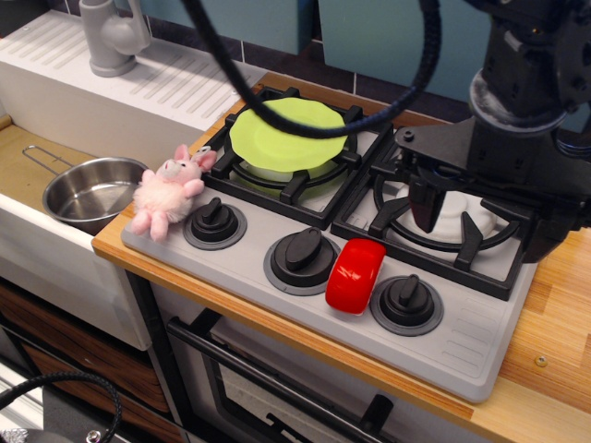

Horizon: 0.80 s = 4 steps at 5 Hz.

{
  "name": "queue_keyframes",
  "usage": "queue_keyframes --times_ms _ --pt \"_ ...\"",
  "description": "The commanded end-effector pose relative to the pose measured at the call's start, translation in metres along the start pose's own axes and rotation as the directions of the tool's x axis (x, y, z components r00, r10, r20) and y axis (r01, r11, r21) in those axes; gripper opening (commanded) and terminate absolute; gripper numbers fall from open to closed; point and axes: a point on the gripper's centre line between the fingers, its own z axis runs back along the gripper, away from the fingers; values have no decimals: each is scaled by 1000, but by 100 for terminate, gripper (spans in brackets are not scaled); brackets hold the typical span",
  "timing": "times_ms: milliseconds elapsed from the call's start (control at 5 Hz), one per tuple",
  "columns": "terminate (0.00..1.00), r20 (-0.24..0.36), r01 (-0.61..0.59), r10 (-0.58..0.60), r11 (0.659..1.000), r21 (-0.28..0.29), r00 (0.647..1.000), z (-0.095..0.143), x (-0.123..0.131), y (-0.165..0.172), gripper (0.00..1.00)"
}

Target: End effector reaching salmon

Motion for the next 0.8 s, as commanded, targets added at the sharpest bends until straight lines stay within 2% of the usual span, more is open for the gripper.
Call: queue_keyframes --times_ms 0,200,600 --pt "0 43 52 -51 998 -22 998 4 21 38 100" --pt "0 53 83 -81 996 -34 995 -3 30 58 100" --pt "0 54 98 -96 994 -43 994 -9 32 73 100"
